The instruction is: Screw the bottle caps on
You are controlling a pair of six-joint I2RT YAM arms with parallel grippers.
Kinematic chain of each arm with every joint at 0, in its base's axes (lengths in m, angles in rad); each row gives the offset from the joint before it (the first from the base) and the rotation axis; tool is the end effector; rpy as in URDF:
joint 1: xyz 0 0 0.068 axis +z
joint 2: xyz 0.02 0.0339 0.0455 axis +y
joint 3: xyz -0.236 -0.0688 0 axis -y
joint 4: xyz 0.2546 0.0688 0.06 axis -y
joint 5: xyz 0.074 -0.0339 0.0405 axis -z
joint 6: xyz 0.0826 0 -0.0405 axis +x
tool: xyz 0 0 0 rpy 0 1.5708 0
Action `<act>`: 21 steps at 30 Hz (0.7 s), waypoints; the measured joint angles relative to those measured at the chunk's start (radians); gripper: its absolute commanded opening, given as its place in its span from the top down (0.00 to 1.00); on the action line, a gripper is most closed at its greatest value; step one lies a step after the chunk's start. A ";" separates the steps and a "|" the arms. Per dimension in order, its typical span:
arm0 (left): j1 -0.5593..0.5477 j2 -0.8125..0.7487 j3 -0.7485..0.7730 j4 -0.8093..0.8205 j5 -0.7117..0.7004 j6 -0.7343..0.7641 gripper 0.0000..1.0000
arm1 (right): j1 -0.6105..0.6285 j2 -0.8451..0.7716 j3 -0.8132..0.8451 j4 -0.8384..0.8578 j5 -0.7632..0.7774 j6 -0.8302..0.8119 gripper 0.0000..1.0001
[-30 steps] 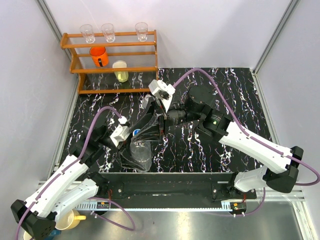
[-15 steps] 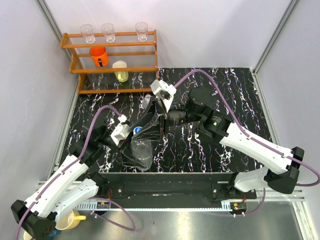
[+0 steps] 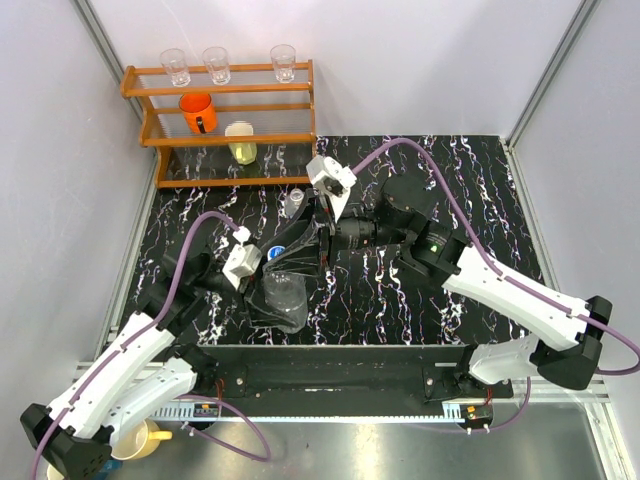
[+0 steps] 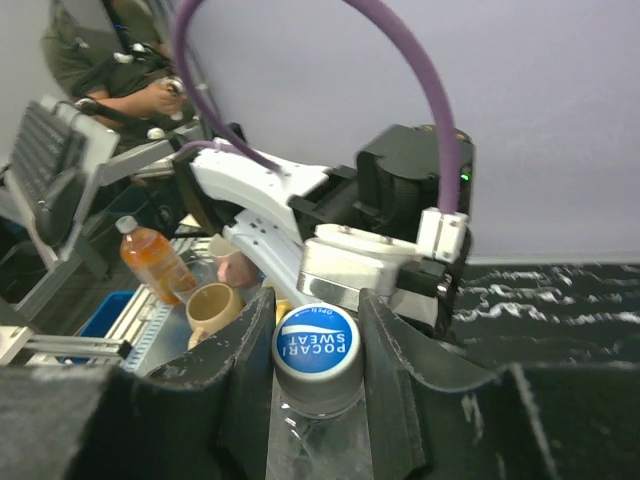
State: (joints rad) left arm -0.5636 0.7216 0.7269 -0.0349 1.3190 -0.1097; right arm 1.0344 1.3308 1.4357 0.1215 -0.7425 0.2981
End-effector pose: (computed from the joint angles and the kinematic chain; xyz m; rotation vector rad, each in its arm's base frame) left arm 0.1193 -0.1700 0.3279 1.3914 1.1687 -1.5280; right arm 0.1269 0.3227 0.4593 -1.1799 1.0941 1.5649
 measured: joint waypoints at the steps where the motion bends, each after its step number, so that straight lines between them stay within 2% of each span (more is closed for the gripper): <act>1: 0.000 -0.003 0.000 -0.008 -0.028 0.011 0.75 | 0.000 -0.003 0.001 -0.016 0.024 -0.008 1.00; 10: 0.001 -0.015 -0.001 -0.117 -0.407 0.130 0.76 | 0.006 -0.008 0.036 -0.204 0.344 -0.098 1.00; 14: 0.005 -0.020 -0.007 -0.134 -0.528 0.155 0.76 | 0.047 0.010 0.080 -0.286 0.530 -0.132 0.49; 17: 0.011 -0.033 -0.010 -0.138 -0.568 0.167 0.76 | 0.075 0.021 0.098 -0.303 0.620 -0.143 0.44; 21: 0.012 -0.035 -0.010 -0.138 -0.576 0.182 0.76 | 0.085 0.009 0.082 -0.298 0.668 -0.142 0.44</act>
State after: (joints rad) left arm -0.5518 0.6865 0.7174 -0.1734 0.7433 0.0727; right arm 1.1194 1.3396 1.5177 -0.1768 -0.0742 0.1558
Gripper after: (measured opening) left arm 0.607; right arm 0.557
